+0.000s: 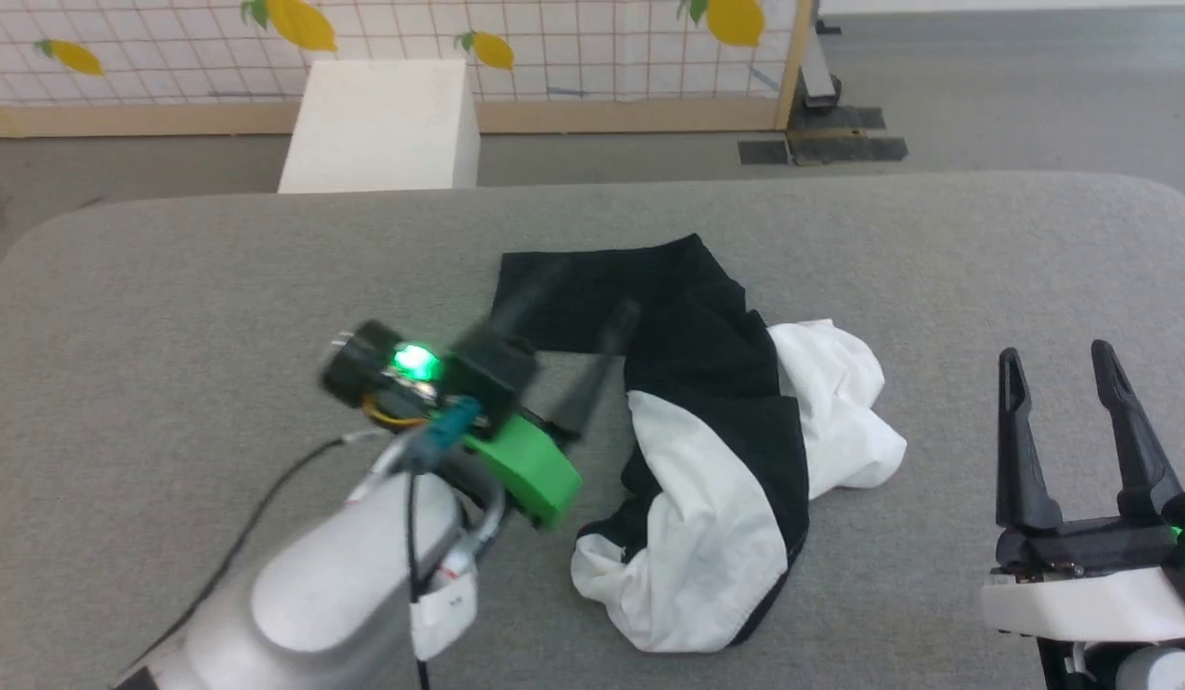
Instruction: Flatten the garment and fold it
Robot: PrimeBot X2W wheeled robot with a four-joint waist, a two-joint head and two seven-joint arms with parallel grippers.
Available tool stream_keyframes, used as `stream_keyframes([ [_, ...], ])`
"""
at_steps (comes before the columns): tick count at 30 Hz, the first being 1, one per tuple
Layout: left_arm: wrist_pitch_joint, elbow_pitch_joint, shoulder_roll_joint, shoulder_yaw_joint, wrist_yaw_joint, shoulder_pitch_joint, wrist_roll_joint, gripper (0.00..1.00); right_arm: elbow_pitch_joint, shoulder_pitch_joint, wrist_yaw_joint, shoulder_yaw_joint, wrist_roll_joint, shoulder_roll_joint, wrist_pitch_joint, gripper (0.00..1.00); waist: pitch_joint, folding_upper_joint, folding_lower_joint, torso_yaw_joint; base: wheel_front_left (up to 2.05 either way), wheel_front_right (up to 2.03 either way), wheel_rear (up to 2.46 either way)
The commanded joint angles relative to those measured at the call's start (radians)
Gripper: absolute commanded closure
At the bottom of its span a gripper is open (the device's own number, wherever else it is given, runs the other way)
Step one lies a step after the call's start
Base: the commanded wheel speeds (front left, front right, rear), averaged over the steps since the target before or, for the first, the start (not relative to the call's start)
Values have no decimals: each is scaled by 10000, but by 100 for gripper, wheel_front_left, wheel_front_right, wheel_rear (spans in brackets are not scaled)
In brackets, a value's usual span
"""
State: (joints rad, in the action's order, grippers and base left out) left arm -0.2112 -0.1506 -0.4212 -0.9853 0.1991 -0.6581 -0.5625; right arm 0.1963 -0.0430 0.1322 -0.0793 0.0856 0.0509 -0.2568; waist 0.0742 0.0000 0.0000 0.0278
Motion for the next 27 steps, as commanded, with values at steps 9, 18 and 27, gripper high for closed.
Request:
stream_keyframes([
  [9, -501, 726, -112, 3657, 2577, 2407, 905, 0, -64, -230, -15, -106, -25, -7, -49, 0, -367, 0, 0, 458, 0, 0, 0],
  [18, -504, 1544, 1082, 6128, 1889, 5079, 2393, 0, -270, -378, -15, -156, 28, -7, -49, 0, -499, 0, 0, 525, 0, 0, 0],
  [27, -505, 1252, 2167, 7278, 110, 6072, 3682, 0, -564, -515, -15, -99, 139, -7, -49, 0, -510, 0, 0, 500, 0, 0, 0],
])
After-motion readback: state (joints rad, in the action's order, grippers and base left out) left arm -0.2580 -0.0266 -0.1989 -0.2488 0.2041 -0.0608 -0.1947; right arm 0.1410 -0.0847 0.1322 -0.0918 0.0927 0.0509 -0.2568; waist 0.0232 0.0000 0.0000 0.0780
